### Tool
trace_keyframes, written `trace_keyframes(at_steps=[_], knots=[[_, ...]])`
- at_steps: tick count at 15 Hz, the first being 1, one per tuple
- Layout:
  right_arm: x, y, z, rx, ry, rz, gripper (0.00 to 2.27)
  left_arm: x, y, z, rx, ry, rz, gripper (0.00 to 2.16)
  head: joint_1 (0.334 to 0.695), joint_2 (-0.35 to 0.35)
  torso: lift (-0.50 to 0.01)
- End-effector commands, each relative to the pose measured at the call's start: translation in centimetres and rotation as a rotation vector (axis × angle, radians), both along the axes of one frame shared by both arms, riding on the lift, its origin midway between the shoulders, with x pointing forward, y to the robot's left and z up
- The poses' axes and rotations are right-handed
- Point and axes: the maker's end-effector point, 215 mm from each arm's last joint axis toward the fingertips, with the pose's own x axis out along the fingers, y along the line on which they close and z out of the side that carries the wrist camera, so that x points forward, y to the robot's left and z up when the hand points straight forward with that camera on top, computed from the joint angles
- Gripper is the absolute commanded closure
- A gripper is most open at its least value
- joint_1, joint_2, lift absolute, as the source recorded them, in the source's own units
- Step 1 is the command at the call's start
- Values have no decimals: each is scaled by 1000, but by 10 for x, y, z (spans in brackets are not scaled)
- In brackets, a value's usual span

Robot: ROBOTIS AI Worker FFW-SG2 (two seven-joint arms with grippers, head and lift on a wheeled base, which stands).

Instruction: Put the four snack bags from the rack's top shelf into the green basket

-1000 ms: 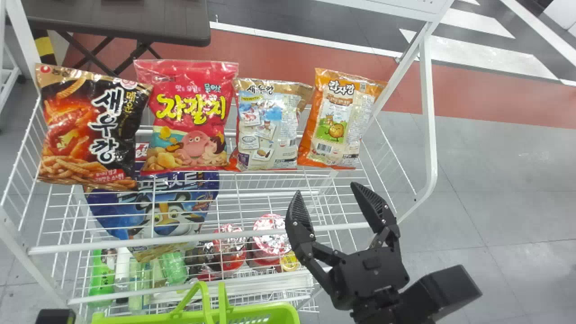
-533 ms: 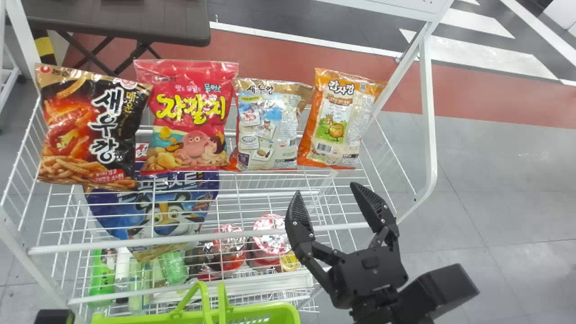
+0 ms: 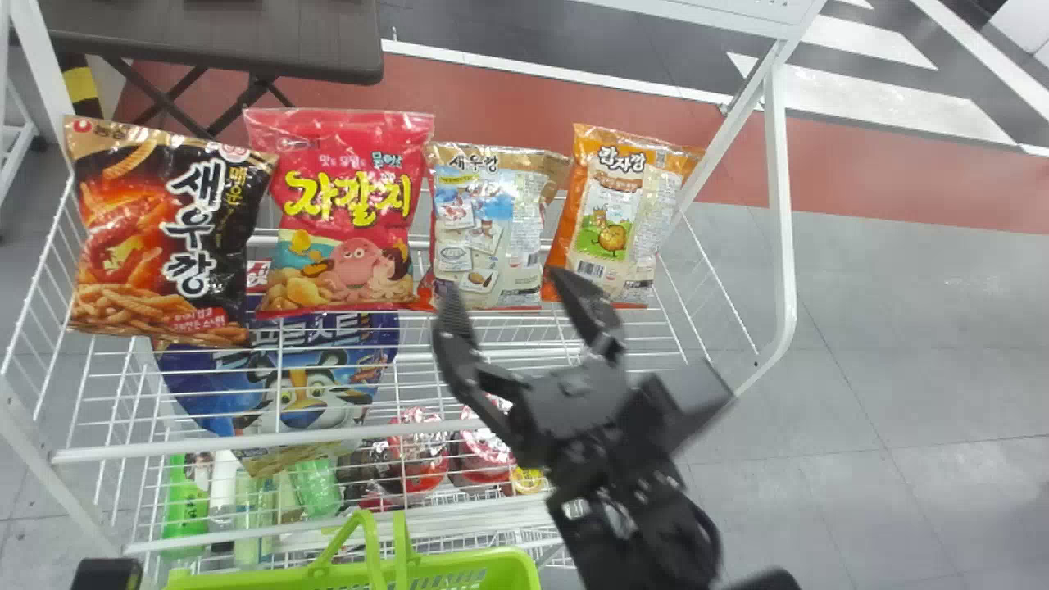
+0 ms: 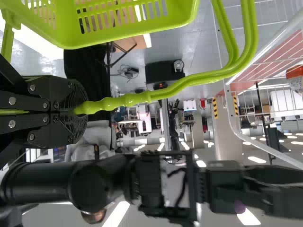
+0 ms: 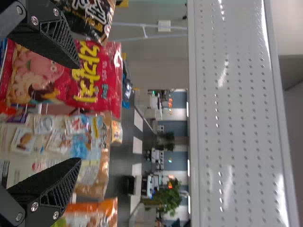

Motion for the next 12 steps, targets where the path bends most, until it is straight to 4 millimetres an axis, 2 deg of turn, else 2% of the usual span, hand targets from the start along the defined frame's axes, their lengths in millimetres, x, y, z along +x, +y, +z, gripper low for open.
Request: trace_keyframes(at_steps=[1,3,4,5,7,9,12], knots=[[29,50,-17,-20,66,99,130,2,1,-4,1,-2,7,2145,695,-291,0],[43,95,-33,-22,126,194,151,4,4,-5,-4,-5,14,2145,695,-212,0],[48,116,-38,-11,151,242,151,5,5,-5,-4,-7,17,2145,695,-128,0],[52,136,-42,1,174,286,154,6,5,-6,-3,-9,21,2145,695,-85,0],[59,163,-50,9,193,344,154,8,7,-6,-8,-9,28,2145,695,-11,0],[69,178,-56,26,213,396,184,10,9,-4,-16,-10,32,2142,695,69,0],[82,185,-70,-3,233,417,188,17,12,-5,-24,-10,36,2145,695,106,0]])
